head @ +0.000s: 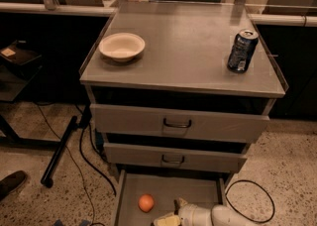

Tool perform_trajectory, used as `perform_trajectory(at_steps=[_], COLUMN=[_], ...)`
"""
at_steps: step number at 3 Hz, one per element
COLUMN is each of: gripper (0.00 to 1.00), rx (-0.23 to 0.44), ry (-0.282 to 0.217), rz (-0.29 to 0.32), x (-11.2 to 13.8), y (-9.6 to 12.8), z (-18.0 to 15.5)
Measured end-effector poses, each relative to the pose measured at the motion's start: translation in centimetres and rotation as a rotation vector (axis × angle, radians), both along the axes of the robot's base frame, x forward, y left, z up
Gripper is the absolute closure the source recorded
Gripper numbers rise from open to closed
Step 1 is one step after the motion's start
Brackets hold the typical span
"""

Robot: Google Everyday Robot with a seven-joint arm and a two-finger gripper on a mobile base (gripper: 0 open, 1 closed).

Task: Pick orange from bottom drawer and place on counter

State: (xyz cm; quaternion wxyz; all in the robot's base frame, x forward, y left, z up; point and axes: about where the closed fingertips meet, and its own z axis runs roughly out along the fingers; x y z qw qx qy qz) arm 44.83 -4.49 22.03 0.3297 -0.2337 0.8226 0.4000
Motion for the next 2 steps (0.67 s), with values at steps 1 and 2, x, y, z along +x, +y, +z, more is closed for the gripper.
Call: perform_trajectory(at_steps=[1,2], gripper=[0.0,0.0], rx=[-0.083,-0.086], ry=[-0.017,-0.018], rz=[-0.075,-0.078], x=[1.47,1.55], y=[-0.13,-0.21], z=[-2.25,-2.31])
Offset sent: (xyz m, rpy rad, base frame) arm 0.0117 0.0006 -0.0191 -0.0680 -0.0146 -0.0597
